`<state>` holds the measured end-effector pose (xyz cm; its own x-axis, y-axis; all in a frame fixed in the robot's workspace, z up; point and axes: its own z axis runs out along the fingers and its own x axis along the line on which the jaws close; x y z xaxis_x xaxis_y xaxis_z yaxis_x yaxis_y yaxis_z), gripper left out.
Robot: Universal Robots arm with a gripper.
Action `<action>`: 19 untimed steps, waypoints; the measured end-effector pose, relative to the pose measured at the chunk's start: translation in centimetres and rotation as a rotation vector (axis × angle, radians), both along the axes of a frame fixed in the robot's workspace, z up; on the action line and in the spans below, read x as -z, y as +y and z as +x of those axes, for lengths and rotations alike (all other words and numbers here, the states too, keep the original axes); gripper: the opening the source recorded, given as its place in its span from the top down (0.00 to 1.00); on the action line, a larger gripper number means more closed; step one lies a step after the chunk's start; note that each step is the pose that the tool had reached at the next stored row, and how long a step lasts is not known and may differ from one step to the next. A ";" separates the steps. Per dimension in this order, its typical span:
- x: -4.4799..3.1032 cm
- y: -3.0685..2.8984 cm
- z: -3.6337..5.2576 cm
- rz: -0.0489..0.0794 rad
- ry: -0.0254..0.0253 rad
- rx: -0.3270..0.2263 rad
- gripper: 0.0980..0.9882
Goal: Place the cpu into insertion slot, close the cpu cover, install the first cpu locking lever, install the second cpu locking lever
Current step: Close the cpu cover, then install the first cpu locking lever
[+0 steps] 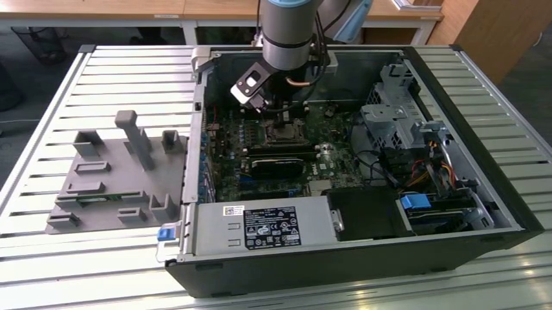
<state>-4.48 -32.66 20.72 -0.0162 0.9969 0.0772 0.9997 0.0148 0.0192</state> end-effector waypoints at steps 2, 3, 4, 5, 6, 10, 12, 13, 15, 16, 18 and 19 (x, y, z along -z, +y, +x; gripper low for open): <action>0.00 0.00 0.15 0.000 0.0000 0.000 0.99; 0.00 0.00 0.23 0.000 0.0000 0.000 0.99; 0.01 0.00 0.28 0.000 -0.0001 0.000 0.99; 0.00 0.00 0.33 0.000 -0.0001 0.000 0.99; 0.00 0.00 0.34 0.000 -0.0001 0.000 0.99; 0.00 0.00 0.44 0.000 0.0000 0.000 0.99; 0.00 0.01 0.45 0.000 -0.0001 0.000 0.99; 0.00 0.01 0.45 0.001 -0.0001 0.000 0.99; -0.05 0.00 0.45 0.000 0.0001 0.000 0.99; -0.08 0.00 0.45 0.000 0.0000 0.000 0.99; -0.17 0.00 0.45 0.000 0.0000 0.000 0.99; -0.21 0.00 0.46 0.000 0.0000 0.000 0.99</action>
